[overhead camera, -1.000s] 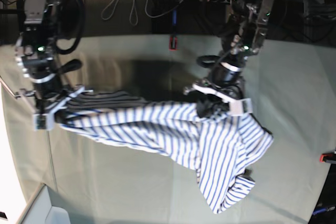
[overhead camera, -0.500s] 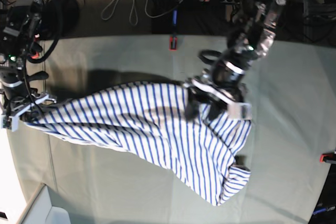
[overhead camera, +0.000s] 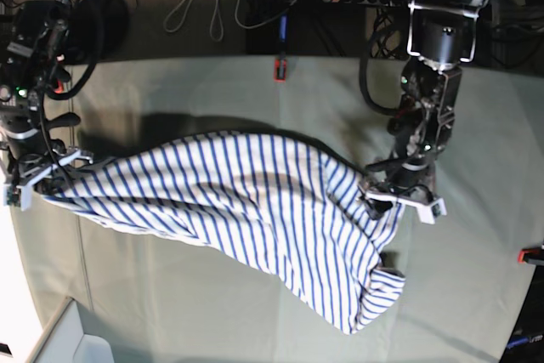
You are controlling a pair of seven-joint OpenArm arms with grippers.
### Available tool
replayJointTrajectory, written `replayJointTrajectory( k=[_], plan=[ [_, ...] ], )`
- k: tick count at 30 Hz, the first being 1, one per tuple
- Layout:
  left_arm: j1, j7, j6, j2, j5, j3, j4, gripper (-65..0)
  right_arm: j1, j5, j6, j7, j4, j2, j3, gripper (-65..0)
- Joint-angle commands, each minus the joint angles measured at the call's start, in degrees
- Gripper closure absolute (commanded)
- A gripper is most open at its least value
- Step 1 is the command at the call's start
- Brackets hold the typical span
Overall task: Layout the t-shirt on the table in an organized manner, then fold the t-shirt properly
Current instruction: 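Lift the shirt with both grippers and stretch it between them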
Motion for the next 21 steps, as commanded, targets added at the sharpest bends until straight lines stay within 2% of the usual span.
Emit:
replayJointTrajectory(
  k=[1, 6, 8, 10, 12, 14, 15, 17, 21],
  plan=[
    [-1.7, 0.1, 0.0, -0.1, -0.4, -0.1, -0.4, -37.6, 0.1, 0.1, 1.0, 1.6, 1.1, 0.7, 0.4, 0.0],
    [-2.0, 0.1, 0.0, 0.3, -0.3, -0.1, -4.5, -37.4, -0.4, 0.1, 1.0, 1.6, 1.1, 0.7, 0.5, 0.0],
    [-2.1, 0.1, 0.0, 0.3, -0.3, -0.1, -5.9, -33.8, -0.4, 0.1, 1.0, 1.6, 1.1, 0.7, 0.5, 0.0],
    [-2.6, 0.0, 0.0, 0.3, -0.3, -0.1, -6.0, -21.6, -0.3, 0.1, 1.0, 1.6, 1.1, 0.7, 0.4, 0.0],
    [-2.8, 0.0, 0.0, -0.1, -0.7, -0.6, -5.7, 0.0, -0.1, 0.1, 1.0, 1.6, 1.0, 0.7, 0.2, 0.0],
    [-3.0, 0.0, 0.0, -1.0, -1.0, -0.7, -5.2, -0.1, 0.1, 0.1, 1.0, 1.6, 0.7, 0.8, 0.1, 0.0],
    [-3.0, 0.0, 0.0, -1.7, -1.1, -0.9, -3.5, -2.9, 0.7, 0.1, 1.0, 1.7, 0.5, 0.8, 0.0, 0.0],
    [-2.6, 0.6, 0.0, -2.4, -2.0, -2.4, 2.5, 0.0, 1.8, 0.1, 1.0, 1.5, 0.3, 1.6, 0.1, 0.0],
    [-0.6, 0.6, 0.4, -5.6, -4.8, -4.3, 15.8, -0.2, 2.7, 0.1, 1.0, 1.5, 0.7, 3.2, -1.7, 0.0]
  ],
)
